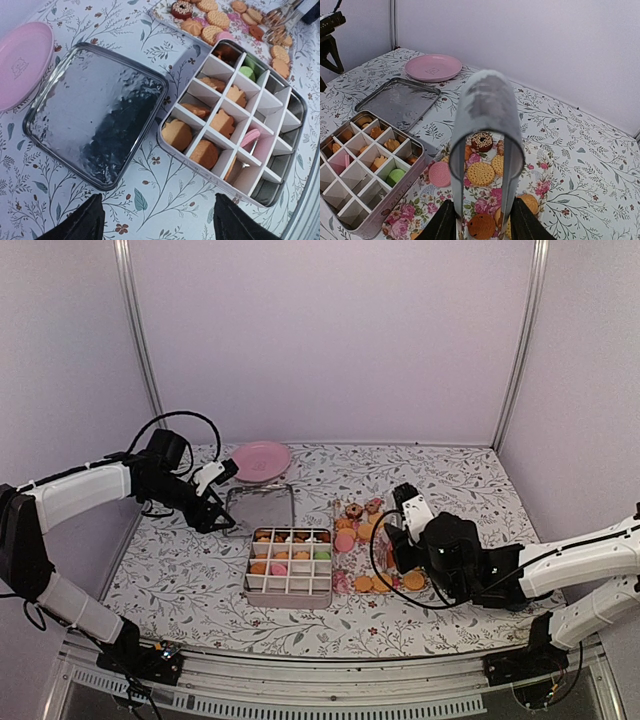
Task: Pack the cookies
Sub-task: Pick up the fake cookies from the plate.
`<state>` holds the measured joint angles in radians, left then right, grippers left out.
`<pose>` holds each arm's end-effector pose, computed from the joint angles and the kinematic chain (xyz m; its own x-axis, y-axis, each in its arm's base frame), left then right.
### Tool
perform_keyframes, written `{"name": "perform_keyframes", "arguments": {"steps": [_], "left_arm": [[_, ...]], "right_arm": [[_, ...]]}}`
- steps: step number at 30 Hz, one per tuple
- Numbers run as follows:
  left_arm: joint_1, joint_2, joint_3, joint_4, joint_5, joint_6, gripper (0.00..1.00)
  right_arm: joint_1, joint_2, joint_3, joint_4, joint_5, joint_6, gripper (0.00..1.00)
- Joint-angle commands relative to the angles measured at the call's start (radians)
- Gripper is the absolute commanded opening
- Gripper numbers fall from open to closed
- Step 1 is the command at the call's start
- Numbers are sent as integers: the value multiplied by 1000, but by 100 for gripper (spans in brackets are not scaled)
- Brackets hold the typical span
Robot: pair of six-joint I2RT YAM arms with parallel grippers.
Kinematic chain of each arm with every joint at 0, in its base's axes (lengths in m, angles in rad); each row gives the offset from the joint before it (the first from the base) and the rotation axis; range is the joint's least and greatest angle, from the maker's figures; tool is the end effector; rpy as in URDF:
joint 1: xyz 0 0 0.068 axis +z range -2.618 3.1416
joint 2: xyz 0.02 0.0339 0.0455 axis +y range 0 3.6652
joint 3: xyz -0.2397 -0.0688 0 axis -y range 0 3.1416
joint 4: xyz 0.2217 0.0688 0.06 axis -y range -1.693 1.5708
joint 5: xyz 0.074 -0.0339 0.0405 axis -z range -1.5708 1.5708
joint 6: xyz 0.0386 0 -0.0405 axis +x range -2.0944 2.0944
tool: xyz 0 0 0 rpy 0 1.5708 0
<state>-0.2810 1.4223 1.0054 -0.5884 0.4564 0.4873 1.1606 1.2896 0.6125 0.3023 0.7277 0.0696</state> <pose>0.2545 -0.0912 0.2239 -0.4940 0.5801 -0.6477 0.8003 0.5945 -0.0779 0.1271 0.2278 0.2140 -0.1761 -0.2747 -0.9453 -0.4267 0.8867 -0.1782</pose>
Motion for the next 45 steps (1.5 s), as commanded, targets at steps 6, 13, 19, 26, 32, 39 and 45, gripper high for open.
{"name": "perform_keyframes", "arguments": {"steps": [6, 13, 19, 26, 32, 39, 45], "left_arm": [[7, -29, -8, 11, 4, 14, 75], [8, -29, -7, 7, 9, 14, 75], [8, -32, -2, 5, 8, 16, 75], [8, -30, 6, 1, 15, 18, 75], [8, -35, 6, -1, 16, 17, 75], [8, -34, 2, 0, 16, 18, 75], [13, -28, -6, 5, 12, 16, 75]], "right_arm": [[7, 3, -68, 187, 72, 67, 38], [-3, 41, -83, 251, 98, 78, 38], [-9, 34, -114, 270, 88, 155, 38], [-7, 44, -140, 249, 70, 244, 35], [-8, 75, -109, 246, 63, 224, 30], [-6, 47, -36, 255, 54, 118, 22], [15, -8, 54, 257, 17, -31, 20]]}}
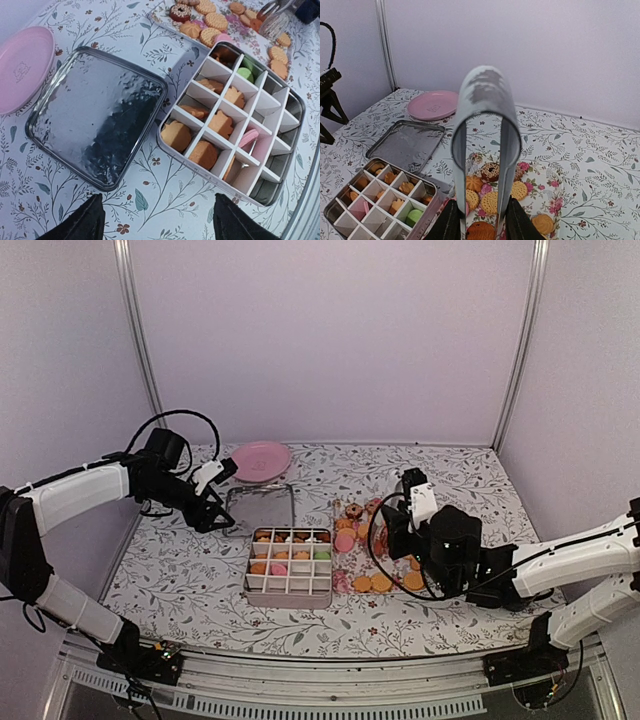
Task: Pack the cookies
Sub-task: Pick up the fake cookies from the plate, then place the fake cookies in the empty pocket of the box.
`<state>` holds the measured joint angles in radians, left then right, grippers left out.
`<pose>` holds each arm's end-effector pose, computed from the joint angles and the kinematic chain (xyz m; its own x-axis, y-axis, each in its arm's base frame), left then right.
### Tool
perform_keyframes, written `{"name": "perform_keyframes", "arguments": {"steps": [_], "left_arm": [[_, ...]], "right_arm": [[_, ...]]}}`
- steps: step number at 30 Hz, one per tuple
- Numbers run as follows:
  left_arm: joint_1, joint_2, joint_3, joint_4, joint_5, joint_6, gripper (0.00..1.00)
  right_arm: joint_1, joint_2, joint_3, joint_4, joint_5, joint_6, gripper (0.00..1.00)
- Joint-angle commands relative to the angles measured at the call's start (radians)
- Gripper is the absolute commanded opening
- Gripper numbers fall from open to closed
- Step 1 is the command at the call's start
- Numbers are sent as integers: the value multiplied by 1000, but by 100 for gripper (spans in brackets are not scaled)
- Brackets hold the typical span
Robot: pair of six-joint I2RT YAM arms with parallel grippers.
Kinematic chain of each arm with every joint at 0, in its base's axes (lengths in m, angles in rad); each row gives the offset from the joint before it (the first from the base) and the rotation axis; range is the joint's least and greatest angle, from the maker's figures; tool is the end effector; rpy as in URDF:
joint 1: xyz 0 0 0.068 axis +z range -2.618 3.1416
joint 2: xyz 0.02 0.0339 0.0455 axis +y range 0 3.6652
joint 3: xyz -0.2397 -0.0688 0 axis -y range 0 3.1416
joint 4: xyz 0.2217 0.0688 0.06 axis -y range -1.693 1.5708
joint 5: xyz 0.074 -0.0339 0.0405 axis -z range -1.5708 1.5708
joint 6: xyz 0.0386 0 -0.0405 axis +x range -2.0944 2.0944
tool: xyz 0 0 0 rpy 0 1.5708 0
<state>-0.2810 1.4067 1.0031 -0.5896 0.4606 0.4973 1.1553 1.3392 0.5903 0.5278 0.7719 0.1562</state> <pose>0.2523 -0.0907 0.2271 -0.4777 0.5827 -0.6575 0.8072 0.5864 -0.0668 0.1326 0.2338 0.2175 -0.1467 -0.0563 -0.9876 -0.3625 0.9320 0.0007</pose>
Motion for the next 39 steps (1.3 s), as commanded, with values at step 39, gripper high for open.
{"name": "perform_keyframes", "arguments": {"steps": [39], "left_arm": [[24, -11, -10, 1, 29, 6, 75]], "right_arm": [[100, 261, 363, 15, -449, -99, 29]]}}
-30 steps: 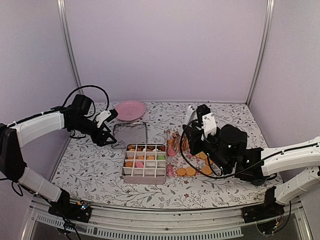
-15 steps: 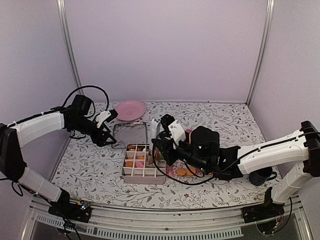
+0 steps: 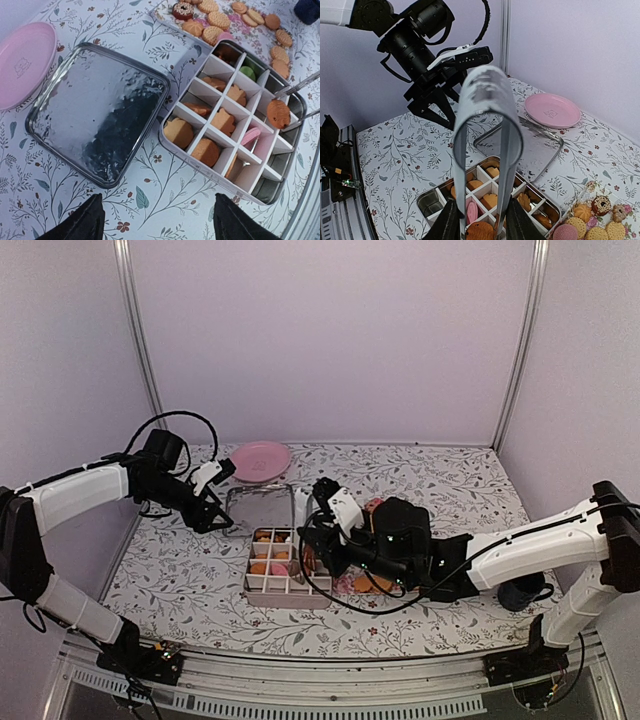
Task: Pack the cookies
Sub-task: Place the fake cookies in the empty pocket of the box.
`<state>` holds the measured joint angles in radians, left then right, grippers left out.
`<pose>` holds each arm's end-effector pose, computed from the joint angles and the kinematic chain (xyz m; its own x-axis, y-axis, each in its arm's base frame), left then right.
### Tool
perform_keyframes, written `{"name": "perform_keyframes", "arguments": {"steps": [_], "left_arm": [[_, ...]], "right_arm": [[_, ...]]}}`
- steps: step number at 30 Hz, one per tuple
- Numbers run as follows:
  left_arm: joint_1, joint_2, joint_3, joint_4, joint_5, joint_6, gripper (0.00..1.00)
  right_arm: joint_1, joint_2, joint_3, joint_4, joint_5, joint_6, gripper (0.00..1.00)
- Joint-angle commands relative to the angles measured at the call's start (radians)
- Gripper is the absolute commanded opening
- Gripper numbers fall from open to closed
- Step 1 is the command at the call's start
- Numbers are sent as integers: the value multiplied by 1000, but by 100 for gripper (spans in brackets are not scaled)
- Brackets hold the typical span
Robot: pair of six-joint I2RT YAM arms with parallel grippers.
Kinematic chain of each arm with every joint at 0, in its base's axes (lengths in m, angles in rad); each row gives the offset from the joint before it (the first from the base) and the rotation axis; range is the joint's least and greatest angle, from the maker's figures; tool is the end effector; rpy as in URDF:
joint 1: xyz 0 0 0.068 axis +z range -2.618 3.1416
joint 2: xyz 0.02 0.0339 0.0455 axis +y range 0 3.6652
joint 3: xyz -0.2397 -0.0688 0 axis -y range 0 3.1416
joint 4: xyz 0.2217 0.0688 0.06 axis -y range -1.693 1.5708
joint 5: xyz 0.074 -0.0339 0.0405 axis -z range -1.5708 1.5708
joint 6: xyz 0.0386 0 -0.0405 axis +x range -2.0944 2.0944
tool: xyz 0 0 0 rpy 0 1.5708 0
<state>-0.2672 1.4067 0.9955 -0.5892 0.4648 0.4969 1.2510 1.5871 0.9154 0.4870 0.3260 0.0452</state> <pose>0.2526 -0.0871 0.2250 -0.4898 0.5759 -0.6545 0.7997 0.5958 -0.0743 0.1197 0.3222 0.2419 -0.0938 -0.1472 -0.9846 -0.7969 0.6039 -0.0143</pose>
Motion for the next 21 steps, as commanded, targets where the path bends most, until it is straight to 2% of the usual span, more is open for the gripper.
{"name": "perform_keyframes", "arguments": {"steps": [1, 16, 21], "left_arm": [[10, -12, -3, 0, 27, 5, 75], [10, -26, -5, -19, 49, 27, 75], [10, -24, 3, -24, 57, 23, 74]], "right_arm": [[4, 14, 38, 57, 1, 11, 29], [-12, 16, 40, 73, 6, -11, 38], [-16, -11, 35, 79, 32, -9, 35]]}}
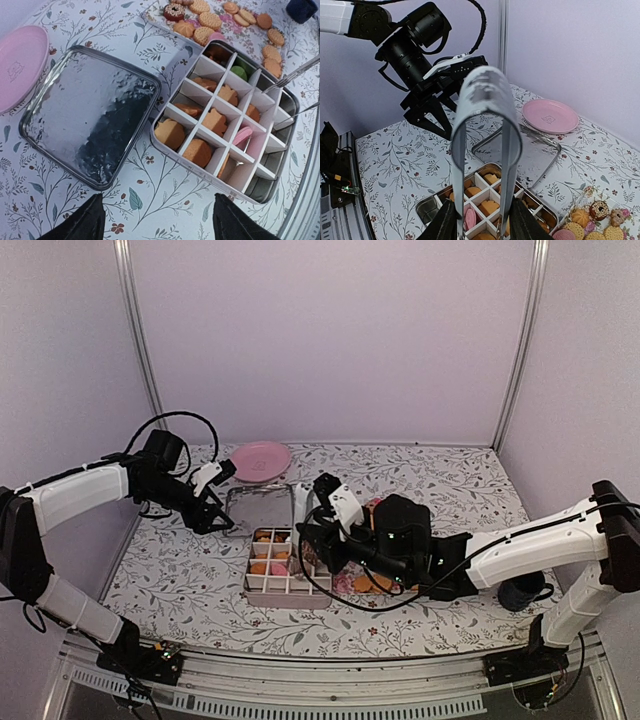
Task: Pack the cookies
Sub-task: Place the fake cookies in the empty pocket of the box, then pick up the fake cookies from the plate.
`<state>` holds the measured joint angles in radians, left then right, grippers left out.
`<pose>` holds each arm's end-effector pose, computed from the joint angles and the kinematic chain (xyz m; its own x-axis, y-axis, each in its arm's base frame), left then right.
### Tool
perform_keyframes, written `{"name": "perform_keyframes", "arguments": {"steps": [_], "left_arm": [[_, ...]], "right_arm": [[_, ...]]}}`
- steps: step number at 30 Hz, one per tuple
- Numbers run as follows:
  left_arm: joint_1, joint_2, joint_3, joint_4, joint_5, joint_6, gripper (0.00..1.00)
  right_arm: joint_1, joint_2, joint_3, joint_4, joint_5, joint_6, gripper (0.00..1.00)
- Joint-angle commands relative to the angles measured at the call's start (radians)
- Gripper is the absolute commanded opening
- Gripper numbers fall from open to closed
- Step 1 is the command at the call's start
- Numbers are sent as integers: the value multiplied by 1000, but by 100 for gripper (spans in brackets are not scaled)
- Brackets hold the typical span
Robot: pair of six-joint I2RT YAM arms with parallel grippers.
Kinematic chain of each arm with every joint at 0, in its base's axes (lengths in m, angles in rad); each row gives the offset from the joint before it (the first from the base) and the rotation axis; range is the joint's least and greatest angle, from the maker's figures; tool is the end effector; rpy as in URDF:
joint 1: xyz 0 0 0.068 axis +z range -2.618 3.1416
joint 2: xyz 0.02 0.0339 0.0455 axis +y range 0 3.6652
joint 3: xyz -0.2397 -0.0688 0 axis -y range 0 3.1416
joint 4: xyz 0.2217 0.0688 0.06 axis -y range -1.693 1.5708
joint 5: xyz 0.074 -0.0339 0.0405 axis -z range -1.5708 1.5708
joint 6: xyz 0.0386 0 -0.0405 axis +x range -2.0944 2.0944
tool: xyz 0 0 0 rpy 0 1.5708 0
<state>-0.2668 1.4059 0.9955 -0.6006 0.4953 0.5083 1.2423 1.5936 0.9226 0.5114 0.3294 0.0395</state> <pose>0.2510 -0.0876 0.2250 -0.4827 0.5758 -0.6599 0.8131 0.5745 -0.0934 0.1233 0.3230 0.2447 -0.0825 -0.1263 -0.9886 -0.7900 0.6130 -0.0124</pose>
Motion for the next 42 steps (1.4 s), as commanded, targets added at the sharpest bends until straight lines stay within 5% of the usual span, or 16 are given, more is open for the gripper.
{"name": "perform_keyframes", "arguments": {"steps": [1, 14, 28, 42], "left_arm": [[10, -20, 3, -13, 26, 10, 74], [10, -12, 13, -11, 23, 4, 75], [10, -1, 20, -13, 26, 3, 76], [10, 4, 16, -15, 29, 4, 75]], "right_arm": [[-10, -29, 26, 53, 34, -2, 35], [-185, -379, -190, -191, 163, 25, 35], [-250, -547, -300, -551, 374, 346, 35], [-283, -585, -302, -549, 428, 320, 35]]}}
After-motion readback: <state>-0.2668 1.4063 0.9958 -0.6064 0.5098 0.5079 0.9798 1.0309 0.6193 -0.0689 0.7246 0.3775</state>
